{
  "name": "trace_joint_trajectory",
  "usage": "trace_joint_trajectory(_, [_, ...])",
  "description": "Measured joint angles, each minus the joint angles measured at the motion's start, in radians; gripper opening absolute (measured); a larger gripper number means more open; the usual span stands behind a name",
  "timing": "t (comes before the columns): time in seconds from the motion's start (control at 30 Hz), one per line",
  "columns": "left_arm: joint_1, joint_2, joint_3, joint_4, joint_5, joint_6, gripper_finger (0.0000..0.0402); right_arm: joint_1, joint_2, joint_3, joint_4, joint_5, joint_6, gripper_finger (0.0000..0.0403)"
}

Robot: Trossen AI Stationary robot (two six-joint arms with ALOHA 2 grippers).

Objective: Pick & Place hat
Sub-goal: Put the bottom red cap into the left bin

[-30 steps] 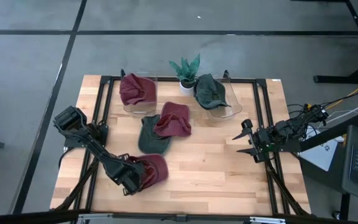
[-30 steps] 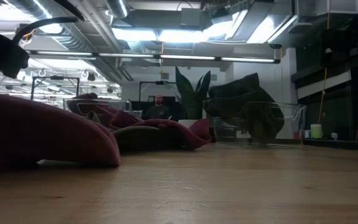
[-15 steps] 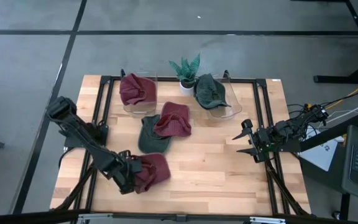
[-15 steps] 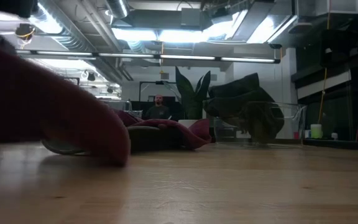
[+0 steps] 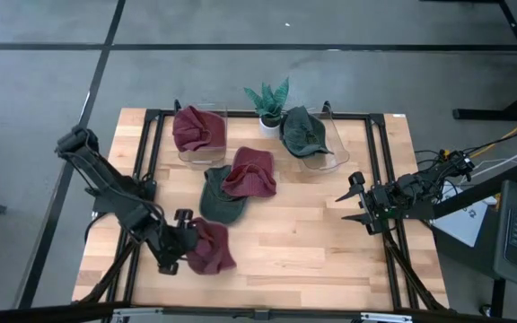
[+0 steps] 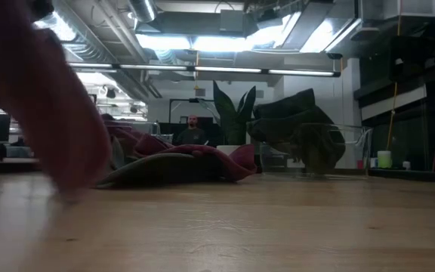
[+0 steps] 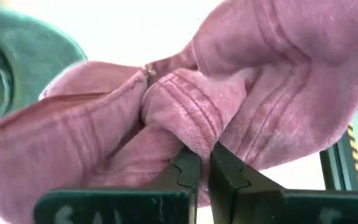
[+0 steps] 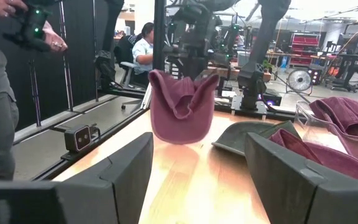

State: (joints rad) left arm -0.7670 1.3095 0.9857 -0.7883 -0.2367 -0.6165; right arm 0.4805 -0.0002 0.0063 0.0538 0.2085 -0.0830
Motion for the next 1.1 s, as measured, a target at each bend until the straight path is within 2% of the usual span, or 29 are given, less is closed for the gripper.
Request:
trace_joint_trajectory(0.2, [0.021, -0.036, 0.052, -0.105, -0.002, 0.088, 0.0006, 0.0, 0.0, 0.0, 0.0, 0.0, 0.0, 0.0252])
trace_joint_trajectory(0.53, [0.128, -0.037, 0.155, -0.284, -0.006, 0.223, 0.0006, 0.0, 0.0, 0.0, 0.0, 0.0, 0.0, 0.0252])
trace_joint_trajectory(0.8, [0.257, -0.037, 0.234, -0.405, -0.03, 0.347, 0.0007, 0.0, 0.0, 0.0, 0.0, 0.0, 0.0, 0.0252])
trace_joint_trajectory(1.1, [0.45, -0.038, 0.323, -0.421, -0.117, 0.461, 0.0007, 0.0, 0.0, 0.0, 0.0, 0.0, 0.0, 0.0252])
